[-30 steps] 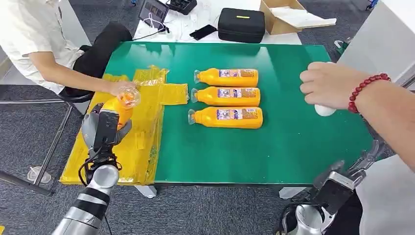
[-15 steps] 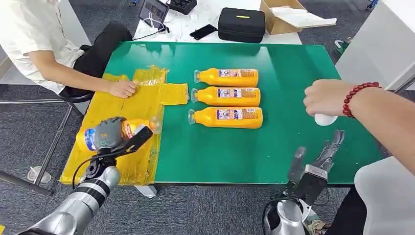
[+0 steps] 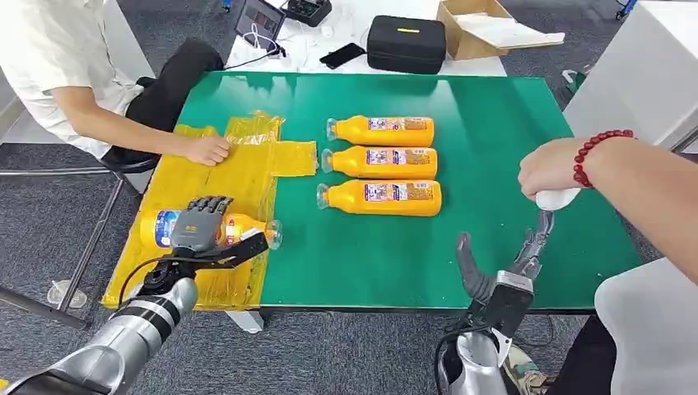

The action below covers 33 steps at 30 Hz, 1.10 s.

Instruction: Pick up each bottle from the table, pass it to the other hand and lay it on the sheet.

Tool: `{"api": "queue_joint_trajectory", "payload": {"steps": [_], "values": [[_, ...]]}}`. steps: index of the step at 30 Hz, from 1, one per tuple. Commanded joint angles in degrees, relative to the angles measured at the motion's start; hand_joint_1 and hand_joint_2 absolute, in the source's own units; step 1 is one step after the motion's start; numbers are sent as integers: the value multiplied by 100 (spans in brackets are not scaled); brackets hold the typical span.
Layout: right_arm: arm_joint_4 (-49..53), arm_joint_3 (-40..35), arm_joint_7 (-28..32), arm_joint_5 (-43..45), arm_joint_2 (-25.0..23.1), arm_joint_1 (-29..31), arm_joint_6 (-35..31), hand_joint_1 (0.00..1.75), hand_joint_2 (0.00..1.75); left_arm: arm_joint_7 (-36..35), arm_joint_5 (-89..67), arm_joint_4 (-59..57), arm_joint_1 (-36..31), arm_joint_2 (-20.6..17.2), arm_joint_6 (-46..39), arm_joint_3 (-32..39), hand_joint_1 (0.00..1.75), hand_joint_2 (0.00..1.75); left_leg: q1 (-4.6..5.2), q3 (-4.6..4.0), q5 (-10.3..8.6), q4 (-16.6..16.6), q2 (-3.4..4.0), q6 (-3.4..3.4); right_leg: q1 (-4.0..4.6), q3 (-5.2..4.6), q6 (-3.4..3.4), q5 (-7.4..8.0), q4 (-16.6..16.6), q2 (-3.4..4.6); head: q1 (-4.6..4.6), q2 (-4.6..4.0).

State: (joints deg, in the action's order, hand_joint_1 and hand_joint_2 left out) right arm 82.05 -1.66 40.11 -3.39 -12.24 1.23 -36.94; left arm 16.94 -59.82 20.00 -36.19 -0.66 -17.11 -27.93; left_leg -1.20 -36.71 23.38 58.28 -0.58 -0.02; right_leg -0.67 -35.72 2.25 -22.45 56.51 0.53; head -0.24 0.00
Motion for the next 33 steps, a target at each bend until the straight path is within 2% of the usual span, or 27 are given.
{"api": "queue_joint_trajectory", "payload": {"steps": [1, 14, 33], "values": [[-468, -90, -11, 34, 137, 234, 33, 0, 175, 102, -23, -466, -99, -94, 713, -320, 0, 175, 1, 23, 5, -4, 18, 6, 2, 18, -6, 0, -6, 11, 0, 0], [-622, -64, -11, 38, 151, 290, -19, 0, 175, 150, 400, -526, -264, -192, 2304, -4, 0, 175, 6, 55, 8, -15, 31, 10, -1, 47, -9, 0, -13, 20, 0, 0], [-622, -64, -11, 38, 151, 290, -19, 0, 175, 150, 400, -526, -264, -192, 2304, -4, 0, 175, 5, 53, 6, -12, 27, 8, -2, 45, -6, 1, -10, 18, 0, 0]]}}
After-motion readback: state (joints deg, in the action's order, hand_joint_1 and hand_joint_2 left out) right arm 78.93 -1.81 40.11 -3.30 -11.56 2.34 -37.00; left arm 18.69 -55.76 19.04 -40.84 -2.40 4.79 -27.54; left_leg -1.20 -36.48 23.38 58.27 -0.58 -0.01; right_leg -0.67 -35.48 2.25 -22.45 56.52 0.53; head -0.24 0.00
